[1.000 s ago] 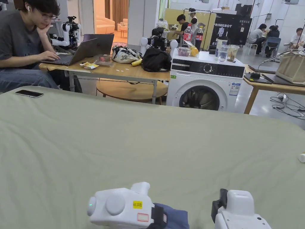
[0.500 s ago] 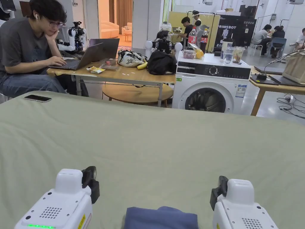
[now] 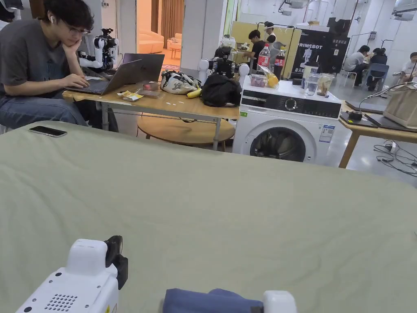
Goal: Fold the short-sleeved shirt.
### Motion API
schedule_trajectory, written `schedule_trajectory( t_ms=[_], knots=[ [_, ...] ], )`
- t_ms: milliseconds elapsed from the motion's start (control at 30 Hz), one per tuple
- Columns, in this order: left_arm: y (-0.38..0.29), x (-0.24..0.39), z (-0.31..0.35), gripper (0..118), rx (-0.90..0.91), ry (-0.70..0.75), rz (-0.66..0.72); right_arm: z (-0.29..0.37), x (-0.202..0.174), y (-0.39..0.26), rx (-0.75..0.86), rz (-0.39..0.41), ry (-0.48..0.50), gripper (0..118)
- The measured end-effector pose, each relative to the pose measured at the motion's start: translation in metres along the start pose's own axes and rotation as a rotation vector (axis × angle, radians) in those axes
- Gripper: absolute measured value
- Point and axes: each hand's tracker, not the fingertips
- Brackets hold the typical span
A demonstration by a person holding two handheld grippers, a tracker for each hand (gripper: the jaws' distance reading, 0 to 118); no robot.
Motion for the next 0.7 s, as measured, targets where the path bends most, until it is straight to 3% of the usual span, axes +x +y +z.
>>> schedule_trajectory(
  t_ms=[67, 100, 133, 300, 333, 367, 433, 567, 700],
  knots=[
    [-0.005, 0.002, 0.001, 0, -0.027, -0.008, -0.009, -0.029, -0.003, -0.009, -0.141, -0.016, 0.0, 0],
    [-0.007, 0.003, 0.002, 0, -0.038, -0.007, -0.016, -0.036, -0.005, -0.011, -0.171, 0.005, -0.045, 0],
    [-0.009, 0.004, 0.003, 0, -0.06, -0.009, -0.027, -0.035, -0.006, -0.008, -0.085, 0.016, -0.075, 0],
    [-0.013, -0.006, 0.008, 0, -0.226, -0.105, 0.009, -0.032, -0.002, 0.002, -0.131, -0.044, -0.055, 0],
    [-0.012, -0.013, 0.005, 7, -0.301, -0.166, 0.052, -0.032, 0.0, 0.0, -0.126, -0.052, -0.045, 0],
    [-0.012, -0.021, 0.0, 23, -0.38, -0.246, 0.11, -0.032, 0.001, -0.001, -0.121, -0.058, -0.042, 0],
    [-0.015, -0.037, -0.011, 70, -0.511, -0.358, 0.25, -0.029, 0.001, -0.004, -0.112, -0.041, -0.038, 0],
    [-0.03, -0.062, -0.043, 67, -0.74, -0.544, 0.472, -0.027, -0.001, -0.003, -0.11, -0.017, -0.04, 0],
    [-0.049, -0.068, -0.076, 67, -0.856, -0.714, 0.662, -0.028, 0.0, -0.003, -0.112, -0.015, -0.037, 0]
  ],
)
